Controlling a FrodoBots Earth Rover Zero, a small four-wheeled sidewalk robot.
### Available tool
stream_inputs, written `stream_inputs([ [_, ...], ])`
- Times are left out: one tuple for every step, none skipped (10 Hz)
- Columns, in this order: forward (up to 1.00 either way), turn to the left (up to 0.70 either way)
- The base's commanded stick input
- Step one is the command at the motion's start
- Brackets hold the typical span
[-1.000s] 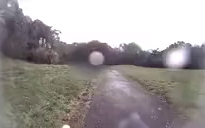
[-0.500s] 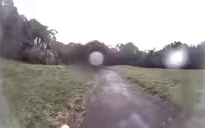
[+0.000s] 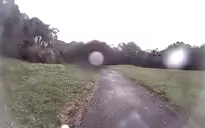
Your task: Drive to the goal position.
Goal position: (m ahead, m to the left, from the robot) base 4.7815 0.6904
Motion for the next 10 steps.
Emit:
stream_inputs([
  [0.70,0.00],
  [0.70,0.00],
  [0.70,0.00],
  [0.70,0.00],
  [0.70,0.00],
  [0.70,0.00],
  [0.70,0.00],
  [0.70,0.00],
  [0.70,0.00],
  [0.70,0.00],
])
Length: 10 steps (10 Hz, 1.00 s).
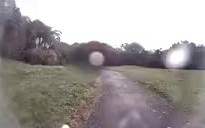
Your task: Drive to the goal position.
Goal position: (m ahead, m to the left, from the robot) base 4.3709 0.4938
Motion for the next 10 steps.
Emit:
stream_inputs([
  [0.70,0.00],
  [0.70,0.00],
  [0.70,0.00],
  [0.70,0.00],
  [0.70,0.00],
  [0.70,0.00],
  [0.70,0.00],
  [0.70,0.00],
  [0.70,-0.35],
  [0.70,-0.35],
])
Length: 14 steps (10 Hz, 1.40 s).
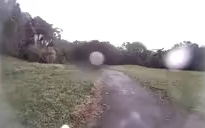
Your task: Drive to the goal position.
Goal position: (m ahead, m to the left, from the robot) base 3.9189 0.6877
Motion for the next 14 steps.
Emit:
stream_inputs([
  [0.70,-0.35],
  [0.70,-0.35],
  [0.70,-0.35],
  [0.70,-0.35],
  [0.70,-0.35],
  [0.70,-0.35],
  [0.70,-0.35],
  [0.70,0.00],
  [0.70,0.00],
  [0.70,0.00],
  [0.70,0.00],
  [0.70,0.00],
  [0.70,0.00],
  [0.70,0.00],
])
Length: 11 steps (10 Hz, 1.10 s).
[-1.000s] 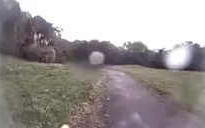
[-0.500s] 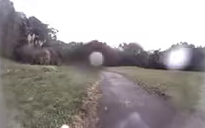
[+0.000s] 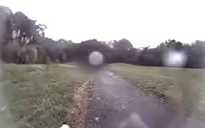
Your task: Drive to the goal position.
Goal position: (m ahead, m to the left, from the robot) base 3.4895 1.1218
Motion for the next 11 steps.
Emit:
stream_inputs([
  [0.70,0.00],
  [0.70,0.00],
  [0.70,0.06],
  [0.70,0.30],
  [0.70,0.35],
  [0.70,0.29],
  [0.70,0.07],
  [0.70,0.00],
  [0.70,0.00],
  [0.70,0.00],
  [0.70,0.00],
])
